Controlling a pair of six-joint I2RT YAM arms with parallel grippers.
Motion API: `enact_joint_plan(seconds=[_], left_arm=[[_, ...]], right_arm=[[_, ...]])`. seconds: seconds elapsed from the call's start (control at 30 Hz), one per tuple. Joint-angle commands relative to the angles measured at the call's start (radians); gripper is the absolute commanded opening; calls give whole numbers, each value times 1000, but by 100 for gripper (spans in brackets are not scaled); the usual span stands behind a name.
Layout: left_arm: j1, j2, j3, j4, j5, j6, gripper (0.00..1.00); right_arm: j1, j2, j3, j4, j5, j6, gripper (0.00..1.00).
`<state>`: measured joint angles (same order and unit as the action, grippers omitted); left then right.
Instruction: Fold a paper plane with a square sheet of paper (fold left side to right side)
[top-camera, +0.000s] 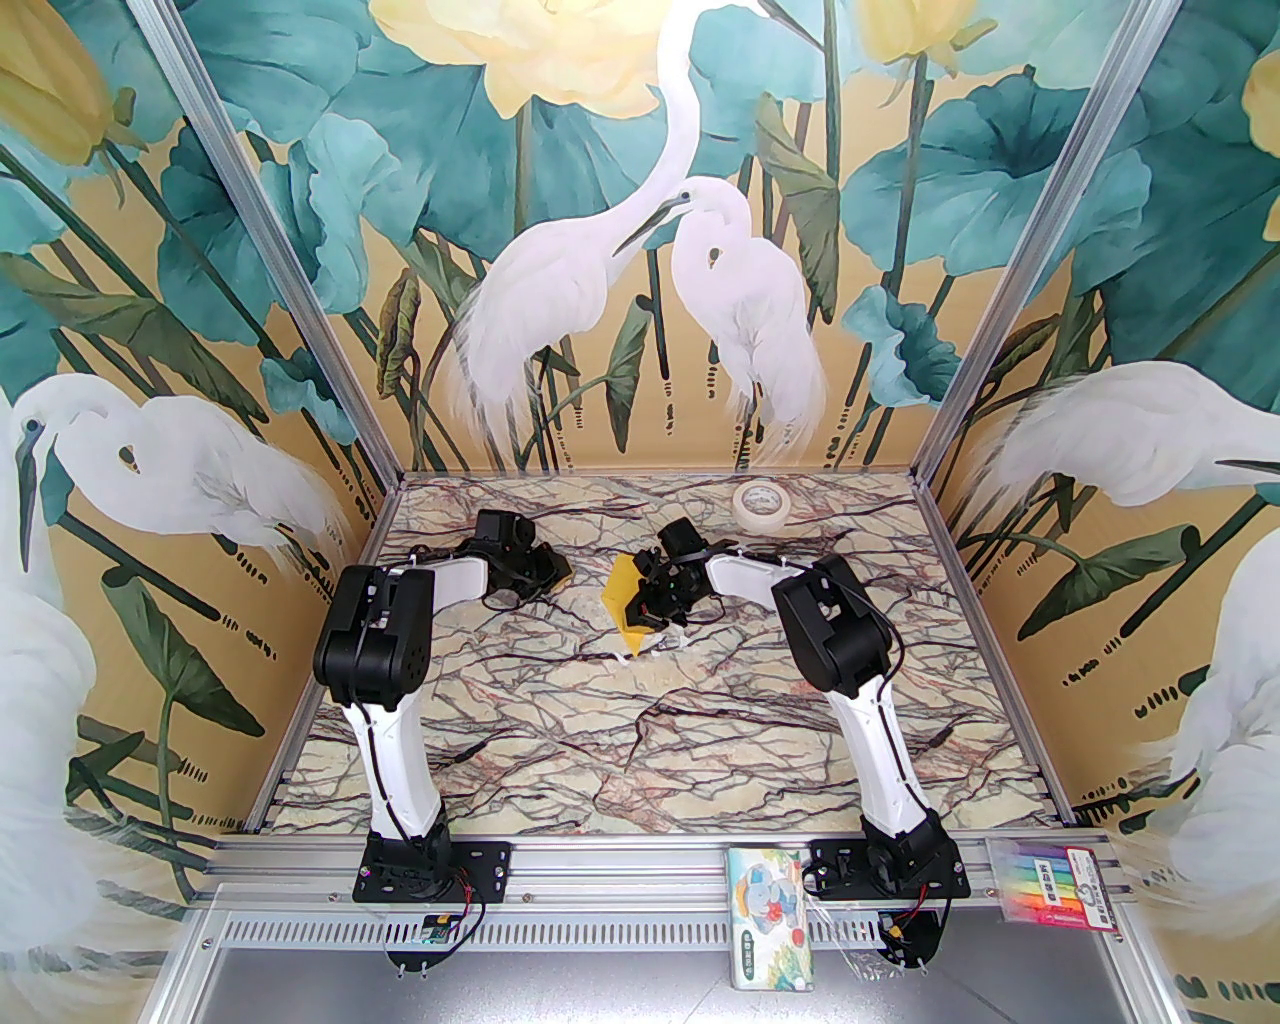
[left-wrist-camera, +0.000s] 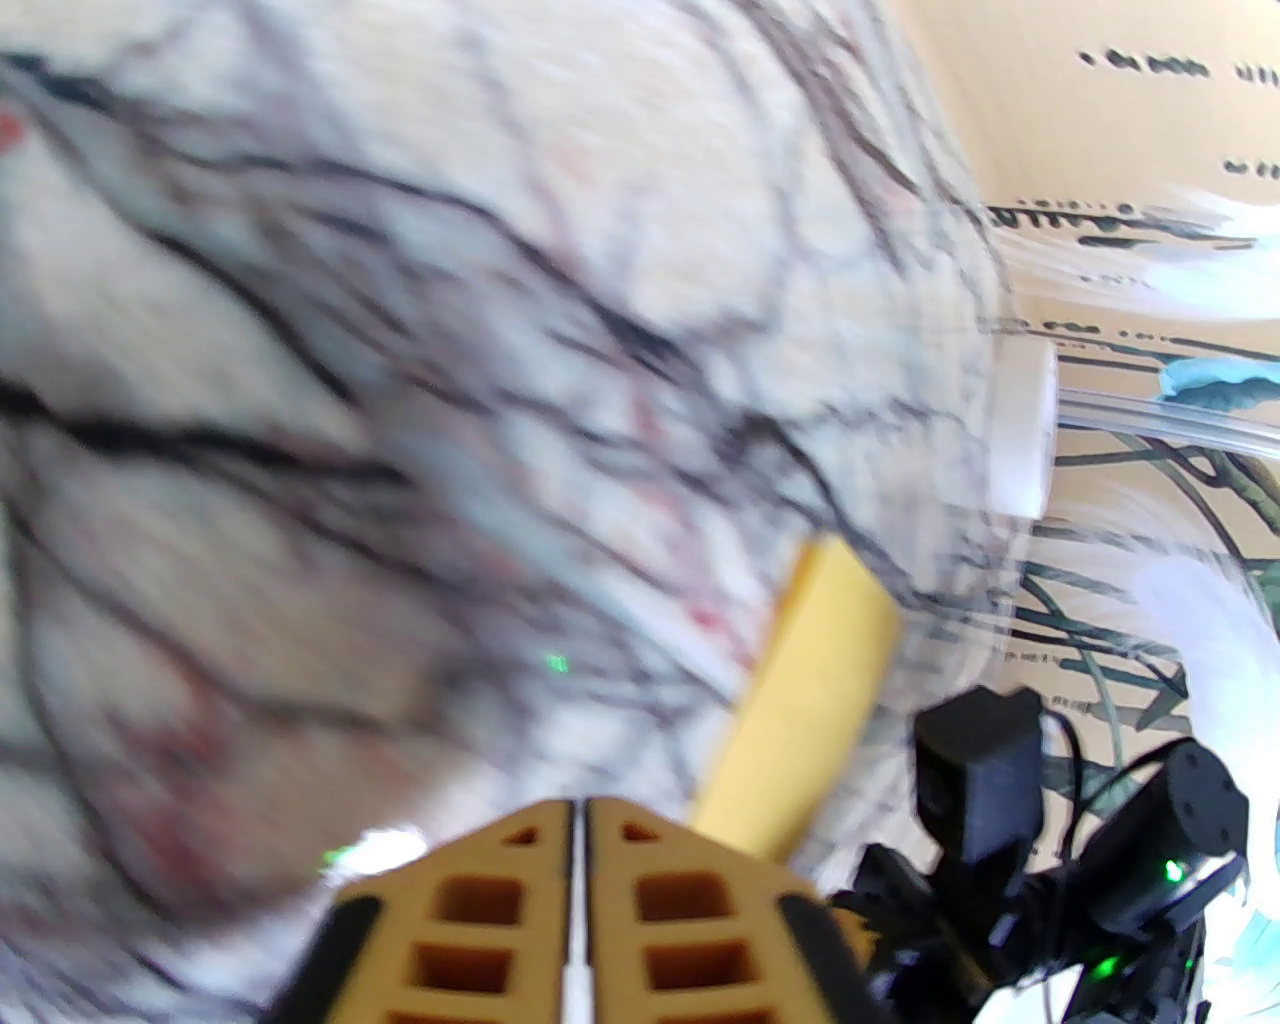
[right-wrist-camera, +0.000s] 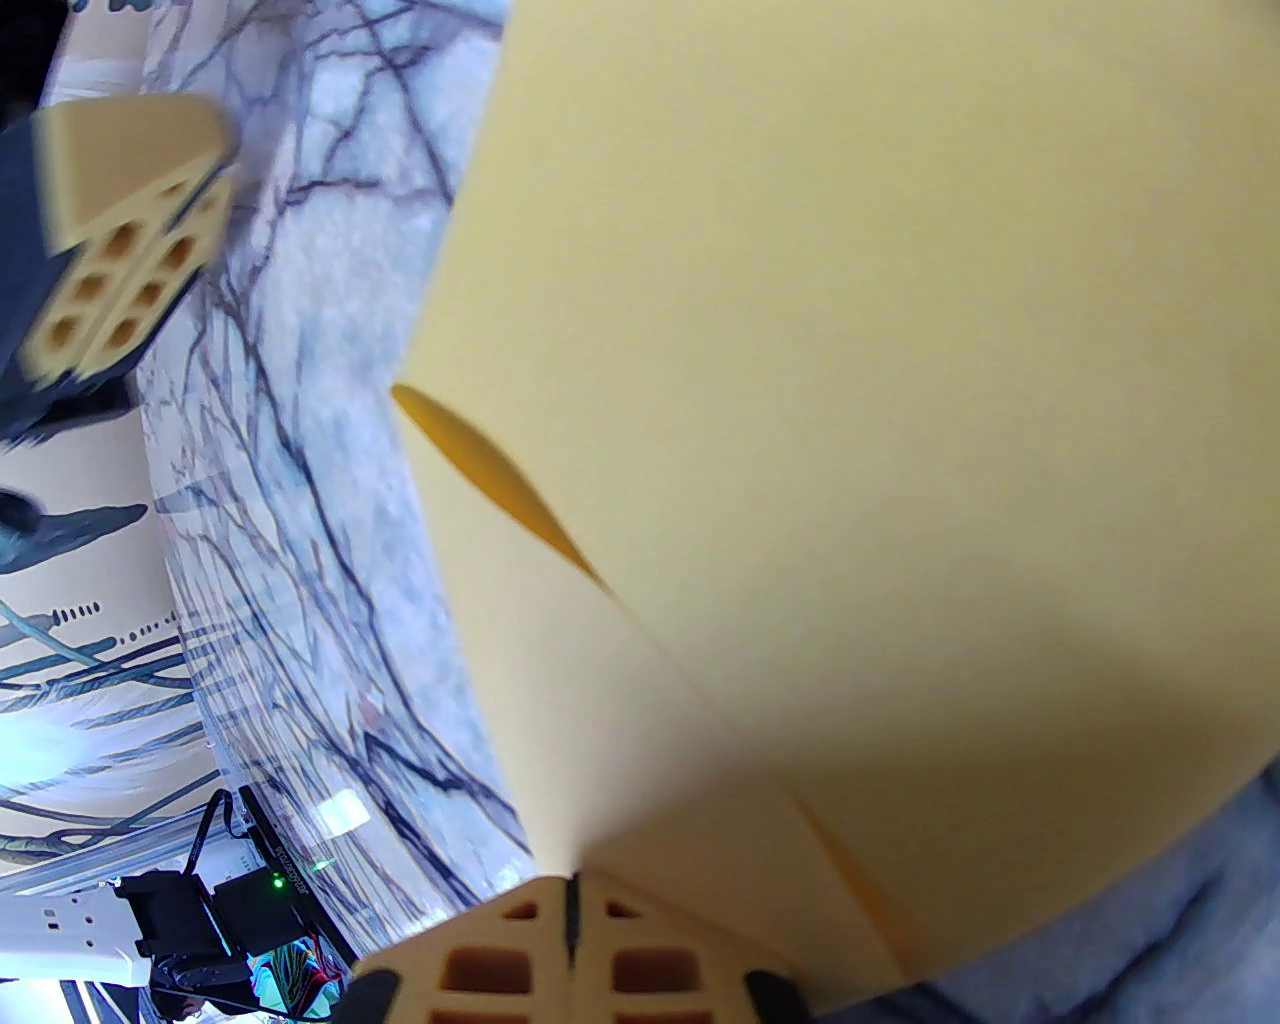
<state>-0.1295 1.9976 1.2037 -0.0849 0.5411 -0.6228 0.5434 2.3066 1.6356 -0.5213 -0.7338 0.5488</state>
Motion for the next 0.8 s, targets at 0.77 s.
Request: enact_joint_plan(seconds=[0.77], left_arm=[[-126,-27,-121,65,29,-109,31]], right_arm=[[-32,-24,44,-65,192,7,7]])
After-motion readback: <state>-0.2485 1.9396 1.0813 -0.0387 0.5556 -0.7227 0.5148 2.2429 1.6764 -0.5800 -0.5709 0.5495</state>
